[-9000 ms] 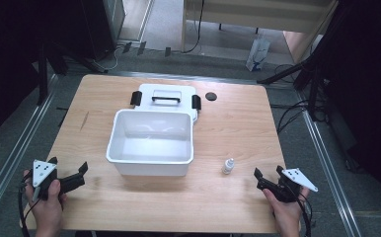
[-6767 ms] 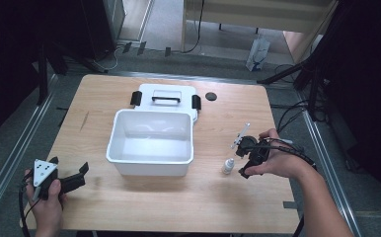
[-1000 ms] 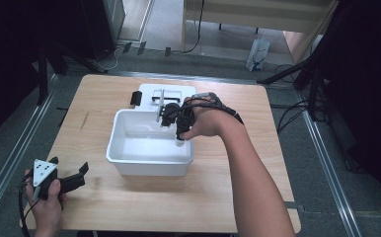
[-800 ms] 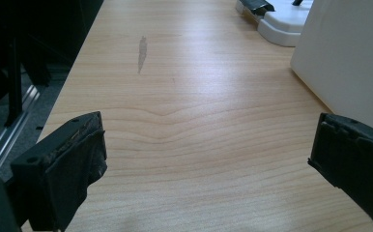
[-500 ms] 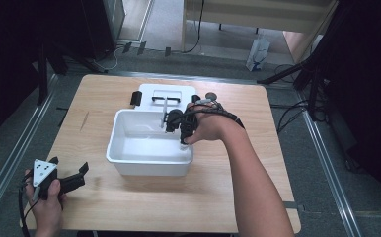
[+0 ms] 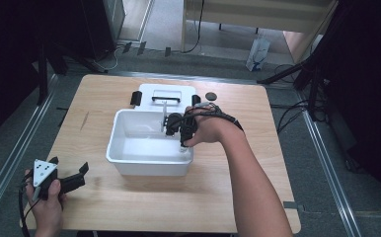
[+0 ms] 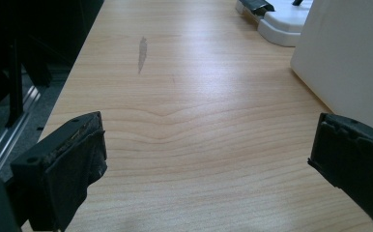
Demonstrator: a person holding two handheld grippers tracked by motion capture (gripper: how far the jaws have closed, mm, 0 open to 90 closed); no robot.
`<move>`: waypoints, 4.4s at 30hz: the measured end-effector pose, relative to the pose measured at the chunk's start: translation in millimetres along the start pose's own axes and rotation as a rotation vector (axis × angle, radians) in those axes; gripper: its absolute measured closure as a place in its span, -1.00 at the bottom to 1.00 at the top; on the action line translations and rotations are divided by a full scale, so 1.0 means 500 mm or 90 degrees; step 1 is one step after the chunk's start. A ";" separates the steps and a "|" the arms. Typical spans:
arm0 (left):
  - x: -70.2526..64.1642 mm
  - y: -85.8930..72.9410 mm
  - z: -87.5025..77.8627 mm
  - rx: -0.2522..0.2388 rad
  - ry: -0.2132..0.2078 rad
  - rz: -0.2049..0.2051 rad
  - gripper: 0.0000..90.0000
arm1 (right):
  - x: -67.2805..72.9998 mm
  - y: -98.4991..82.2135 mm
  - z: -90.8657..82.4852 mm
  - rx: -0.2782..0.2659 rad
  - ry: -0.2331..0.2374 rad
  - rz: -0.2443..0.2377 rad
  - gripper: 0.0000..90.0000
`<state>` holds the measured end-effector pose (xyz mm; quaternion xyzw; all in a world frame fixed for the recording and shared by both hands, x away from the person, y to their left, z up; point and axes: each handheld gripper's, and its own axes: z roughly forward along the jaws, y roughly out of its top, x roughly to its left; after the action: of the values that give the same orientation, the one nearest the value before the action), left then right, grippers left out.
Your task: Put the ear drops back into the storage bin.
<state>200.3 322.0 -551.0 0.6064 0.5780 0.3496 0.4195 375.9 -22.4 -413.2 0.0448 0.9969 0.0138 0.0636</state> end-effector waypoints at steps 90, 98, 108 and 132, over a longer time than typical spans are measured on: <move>-0.004 0.000 0.000 0.004 0.004 0.010 -1.00 | 0.012 -0.272 -0.092 -0.143 -0.108 0.233 -1.00; -0.005 0.000 0.000 0.003 0.004 0.012 -1.00 | 0.026 -0.349 -0.046 -0.196 -0.108 0.312 -1.00; -0.005 0.000 0.000 0.004 0.004 0.013 -1.00 | 0.069 -0.431 0.036 -0.277 -0.131 0.393 -1.00; -0.006 0.000 0.001 0.004 0.007 0.017 -1.00 | 0.216 -0.611 0.196 -0.481 -0.232 0.628 -1.00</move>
<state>200.4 319.0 -550.9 0.6134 0.5733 0.3566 0.4098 255.2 -314.4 -534.1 0.4740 0.7586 0.3836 0.2297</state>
